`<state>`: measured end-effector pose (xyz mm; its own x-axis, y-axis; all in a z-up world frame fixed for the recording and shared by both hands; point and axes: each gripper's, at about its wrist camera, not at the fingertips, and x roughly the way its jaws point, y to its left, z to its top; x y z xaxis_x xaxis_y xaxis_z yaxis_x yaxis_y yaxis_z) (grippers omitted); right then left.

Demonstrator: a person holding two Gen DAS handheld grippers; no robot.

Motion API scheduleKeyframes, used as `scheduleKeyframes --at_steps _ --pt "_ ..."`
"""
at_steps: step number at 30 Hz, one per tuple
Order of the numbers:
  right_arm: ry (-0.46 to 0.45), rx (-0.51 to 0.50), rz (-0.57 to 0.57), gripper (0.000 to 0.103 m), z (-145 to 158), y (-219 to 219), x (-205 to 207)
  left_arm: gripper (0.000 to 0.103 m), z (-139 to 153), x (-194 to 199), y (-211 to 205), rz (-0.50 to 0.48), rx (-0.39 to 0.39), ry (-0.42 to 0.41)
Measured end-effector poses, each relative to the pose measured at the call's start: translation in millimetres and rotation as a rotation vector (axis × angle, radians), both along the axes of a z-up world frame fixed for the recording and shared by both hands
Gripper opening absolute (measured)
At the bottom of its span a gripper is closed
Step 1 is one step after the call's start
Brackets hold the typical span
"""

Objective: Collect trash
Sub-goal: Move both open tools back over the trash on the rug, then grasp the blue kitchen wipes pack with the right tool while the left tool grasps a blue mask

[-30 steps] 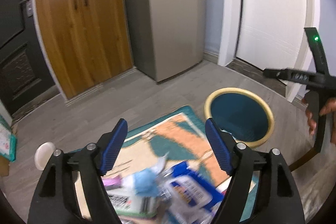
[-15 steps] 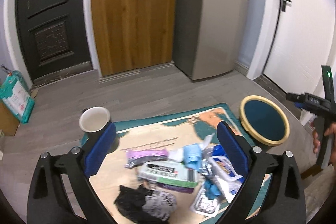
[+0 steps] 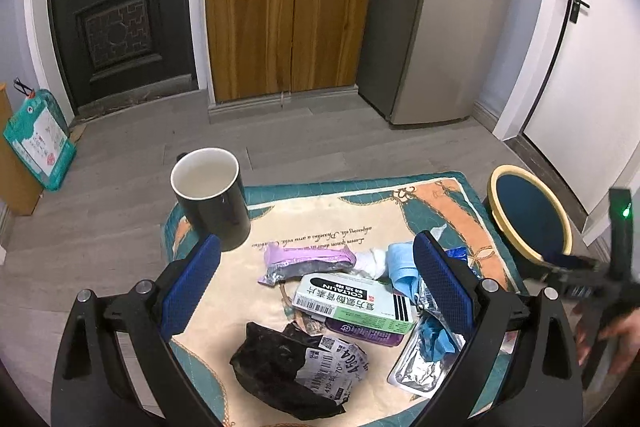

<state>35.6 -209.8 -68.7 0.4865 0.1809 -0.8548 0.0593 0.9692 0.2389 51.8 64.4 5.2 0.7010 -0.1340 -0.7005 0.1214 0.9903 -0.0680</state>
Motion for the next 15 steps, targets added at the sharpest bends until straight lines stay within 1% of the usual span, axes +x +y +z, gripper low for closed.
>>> scheduleKeyframes --at_steps 3,4,5,6,7,9,10,11,12,15 --pt "0.014 -0.062 0.031 0.094 -10.3 9.7 6.1 0.095 -1.6 0.4 -3.8 -0.009 0.023 -0.005" --pt "0.021 -0.063 0.032 0.094 -13.3 9.7 7.0 0.095 -2.8 0.9 -5.2 -0.012 0.030 -0.004" --pt "0.032 -0.053 0.028 0.090 -16.7 8.5 10.1 0.095 -5.4 2.4 -7.3 -0.015 0.038 0.000" --pt "0.045 -0.040 0.020 0.083 -20.3 6.7 11.5 0.095 -7.3 4.1 -8.3 -0.017 0.040 0.005" --pt "0.058 -0.030 0.013 0.080 -23.7 4.8 13.7 0.095 -10.4 6.0 -9.8 -0.018 0.045 0.012" --pt "0.095 -0.008 0.004 0.069 -32.6 0.8 18.0 0.095 -18.6 10.8 -15.7 -0.023 0.067 0.026" --pt "0.112 0.003 0.004 0.066 -37.2 -0.5 19.8 0.095 -22.1 13.9 -18.6 -0.027 0.083 0.030" --pt "0.126 0.013 0.004 0.061 -41.1 -1.6 21.9 0.095 -26.0 16.9 -22.3 -0.033 0.097 0.034" --pt "0.134 0.022 0.003 0.059 -44.6 -1.4 23.6 0.095 -28.9 19.4 -25.5 -0.039 0.108 0.039" --pt "0.156 0.032 -0.005 0.058 -51.0 -4.3 26.7 0.095 -40.2 28.2 -36.7 -0.062 0.127 0.055"
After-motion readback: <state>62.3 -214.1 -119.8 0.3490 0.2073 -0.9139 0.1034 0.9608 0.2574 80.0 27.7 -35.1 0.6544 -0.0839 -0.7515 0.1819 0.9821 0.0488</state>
